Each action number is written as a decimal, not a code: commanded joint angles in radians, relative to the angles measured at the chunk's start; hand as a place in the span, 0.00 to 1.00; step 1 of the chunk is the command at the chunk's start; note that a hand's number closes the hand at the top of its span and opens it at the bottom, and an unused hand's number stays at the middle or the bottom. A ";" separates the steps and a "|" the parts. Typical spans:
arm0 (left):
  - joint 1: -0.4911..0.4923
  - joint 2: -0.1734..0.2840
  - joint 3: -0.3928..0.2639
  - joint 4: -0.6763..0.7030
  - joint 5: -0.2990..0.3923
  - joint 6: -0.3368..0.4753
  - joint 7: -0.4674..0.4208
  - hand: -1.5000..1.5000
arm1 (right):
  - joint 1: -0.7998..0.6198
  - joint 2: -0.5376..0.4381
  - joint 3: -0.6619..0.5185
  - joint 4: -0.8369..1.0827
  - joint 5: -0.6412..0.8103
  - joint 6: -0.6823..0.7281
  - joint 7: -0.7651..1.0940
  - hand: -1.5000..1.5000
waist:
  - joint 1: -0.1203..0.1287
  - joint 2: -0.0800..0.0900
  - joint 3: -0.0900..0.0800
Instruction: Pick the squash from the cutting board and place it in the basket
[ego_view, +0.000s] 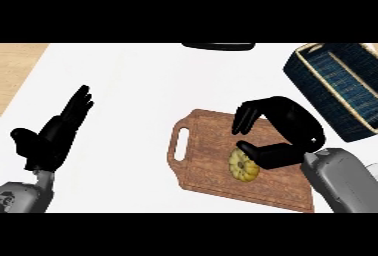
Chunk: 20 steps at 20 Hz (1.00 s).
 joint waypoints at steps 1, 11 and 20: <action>-0.040 -0.008 -0.028 0.081 -0.049 0.047 0.096 0.50 | 0.020 0.078 0.192 -0.085 0.126 0.116 -0.189 0.00 | -0.071 -0.012 -0.002; -0.060 0.006 0.012 0.159 -0.077 0.070 0.122 0.50 | -0.082 -0.238 0.135 -0.240 0.632 -0.102 0.072 0.00 | -0.126 -0.041 -0.011; -0.053 -0.019 -0.007 0.134 -0.100 0.082 0.135 0.50 | -0.254 -0.506 0.184 -0.376 0.534 0.428 0.329 0.00 | -0.093 -0.033 -0.010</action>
